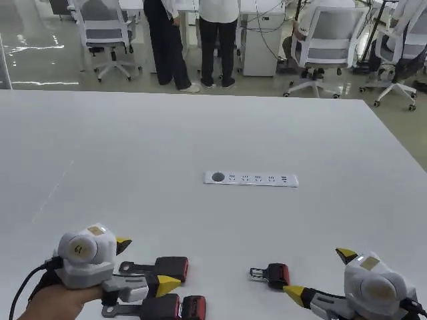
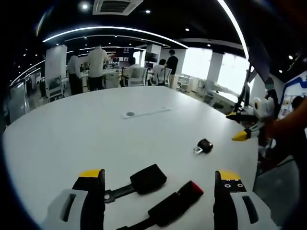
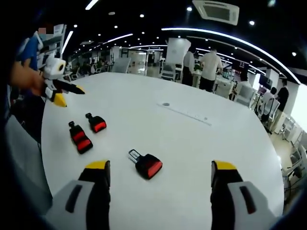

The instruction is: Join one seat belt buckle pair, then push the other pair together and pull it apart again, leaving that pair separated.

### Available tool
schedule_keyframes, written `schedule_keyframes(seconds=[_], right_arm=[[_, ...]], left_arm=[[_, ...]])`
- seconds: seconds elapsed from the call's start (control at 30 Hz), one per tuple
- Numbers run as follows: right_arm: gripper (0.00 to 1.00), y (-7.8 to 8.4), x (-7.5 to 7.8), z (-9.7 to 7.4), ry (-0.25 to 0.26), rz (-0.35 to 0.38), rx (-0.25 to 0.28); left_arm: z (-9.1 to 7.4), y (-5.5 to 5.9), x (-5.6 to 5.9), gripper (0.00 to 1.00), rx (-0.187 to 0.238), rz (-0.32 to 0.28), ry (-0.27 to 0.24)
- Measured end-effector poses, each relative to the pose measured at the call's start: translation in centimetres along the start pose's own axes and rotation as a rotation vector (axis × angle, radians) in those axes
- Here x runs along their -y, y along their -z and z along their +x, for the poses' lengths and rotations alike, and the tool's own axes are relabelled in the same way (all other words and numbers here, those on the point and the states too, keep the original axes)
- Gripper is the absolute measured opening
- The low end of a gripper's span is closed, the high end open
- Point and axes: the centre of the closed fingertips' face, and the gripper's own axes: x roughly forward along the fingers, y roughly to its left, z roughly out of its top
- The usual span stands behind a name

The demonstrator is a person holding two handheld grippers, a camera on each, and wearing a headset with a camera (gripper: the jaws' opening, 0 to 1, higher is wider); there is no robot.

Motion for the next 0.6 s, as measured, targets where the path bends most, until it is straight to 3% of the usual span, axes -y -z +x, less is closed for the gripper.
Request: schedule_keyframes(seconds=[0.17, 0.23, 0.47, 0.5, 0.6], right_arm=[[0.89, 0.5, -0.6, -1.4, 0.017, 0.01, 0.014], [0.9, 0.9, -0.7, -1.9, 0.026, 0.02, 0.016], [0.9, 1.8, -1.3, -3.2, 0.033, 0.002, 0.003], [0.9, 1.9, -1.4, -3.4, 0.036, 0.004, 0.007], [0.91, 2.3, -1.6, -3.7, 0.04, 0.014, 0.005]], left_arm=[[-1.9, 0.4, 1.0, 1.0, 0.035, -0.043, -0.022], [-2.7, 0.9, 0.7, 1.0, 0.039, -0.058, -0.061], [-5.0, 2.1, 1.3, 1.0, 0.053, -0.083, -0.083], [-5.4, 2.5, 0.6, 1.0, 0.057, -0.077, -0.098], [-6.3, 3.4, 0.5, 1.0, 0.053, -0.088, -0.113]])
